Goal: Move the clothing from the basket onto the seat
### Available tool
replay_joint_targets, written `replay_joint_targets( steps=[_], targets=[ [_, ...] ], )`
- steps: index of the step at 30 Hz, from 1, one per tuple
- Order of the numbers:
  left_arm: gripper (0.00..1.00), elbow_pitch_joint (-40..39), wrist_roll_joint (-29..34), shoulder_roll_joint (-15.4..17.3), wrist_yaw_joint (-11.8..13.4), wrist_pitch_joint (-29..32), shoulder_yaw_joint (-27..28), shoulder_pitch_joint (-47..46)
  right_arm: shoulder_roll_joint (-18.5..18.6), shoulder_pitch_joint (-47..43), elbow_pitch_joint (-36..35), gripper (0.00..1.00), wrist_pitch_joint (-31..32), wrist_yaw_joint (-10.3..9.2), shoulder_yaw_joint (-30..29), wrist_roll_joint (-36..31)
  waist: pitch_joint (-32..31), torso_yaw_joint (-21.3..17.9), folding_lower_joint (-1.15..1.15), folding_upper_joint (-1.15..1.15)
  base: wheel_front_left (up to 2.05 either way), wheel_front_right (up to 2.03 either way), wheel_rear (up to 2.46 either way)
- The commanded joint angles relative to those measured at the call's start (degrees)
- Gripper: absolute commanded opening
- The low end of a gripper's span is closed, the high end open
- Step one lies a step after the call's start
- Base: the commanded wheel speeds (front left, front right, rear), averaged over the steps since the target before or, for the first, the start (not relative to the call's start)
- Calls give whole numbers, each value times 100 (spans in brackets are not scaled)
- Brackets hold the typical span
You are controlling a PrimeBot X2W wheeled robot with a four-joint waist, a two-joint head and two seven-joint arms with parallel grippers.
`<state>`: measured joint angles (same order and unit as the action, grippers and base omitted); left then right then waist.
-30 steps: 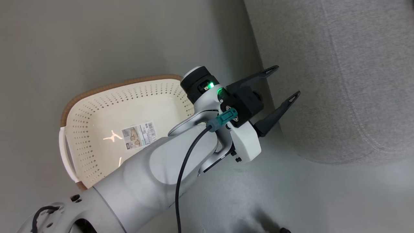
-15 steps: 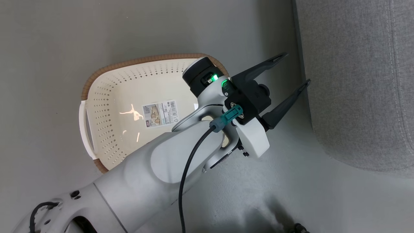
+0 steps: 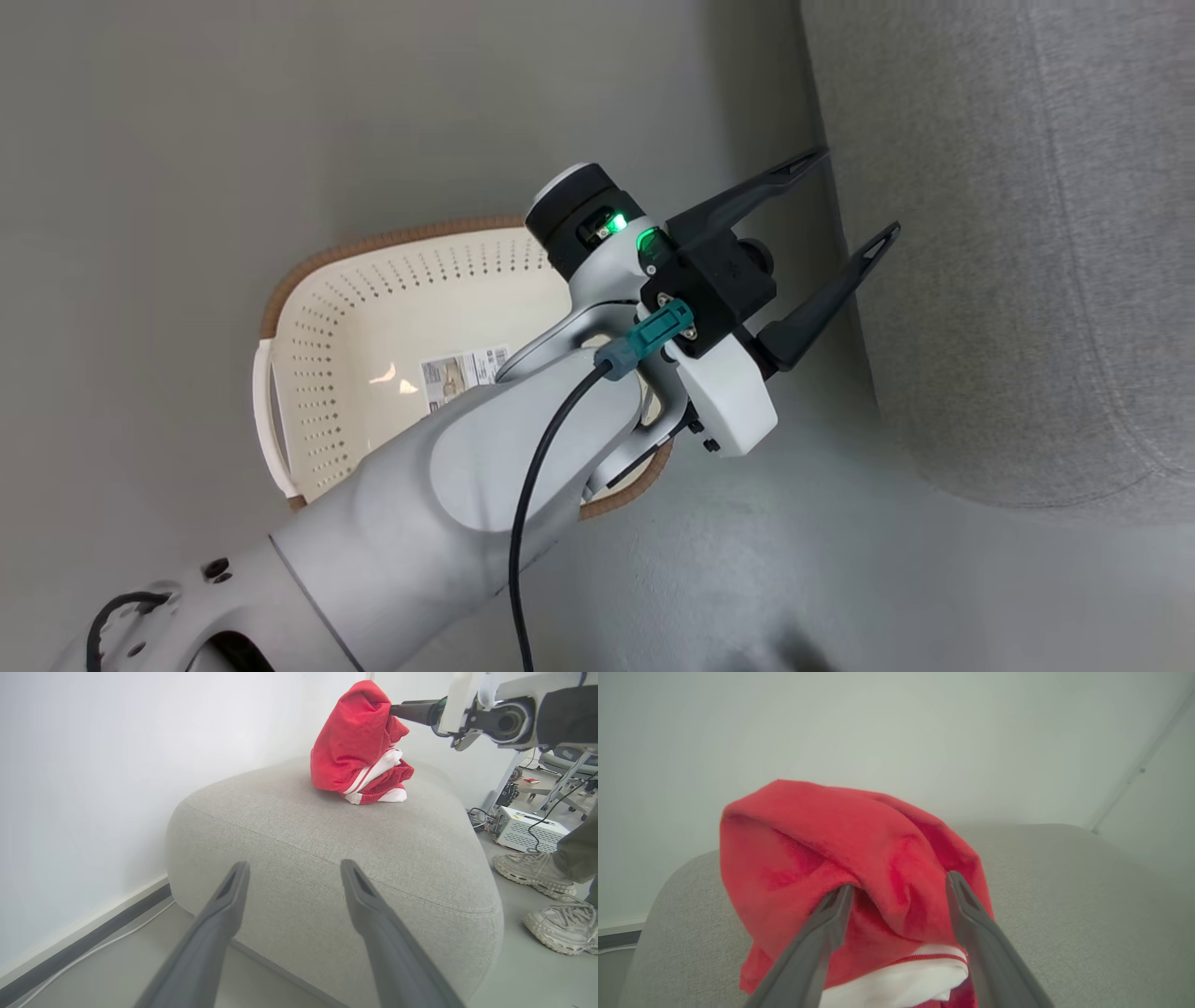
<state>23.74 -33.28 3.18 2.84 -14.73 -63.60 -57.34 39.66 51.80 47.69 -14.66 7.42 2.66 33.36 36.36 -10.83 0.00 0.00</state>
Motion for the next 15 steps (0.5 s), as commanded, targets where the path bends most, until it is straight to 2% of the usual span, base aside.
replay_joint_targets(
  steps=[1,15],
  targets=[
    [100,-137,52,-30,-44,-27,154,86,205,-349,-183,100,-34,7,47,62,-191,-33,0,0,0,0,0],
    [100,-15,65,-30,-272,-27,581,745,-307,-1304,-1028,100,-34,7,29,19,-1348,-160,0,0,0,0,0]
  ],
)
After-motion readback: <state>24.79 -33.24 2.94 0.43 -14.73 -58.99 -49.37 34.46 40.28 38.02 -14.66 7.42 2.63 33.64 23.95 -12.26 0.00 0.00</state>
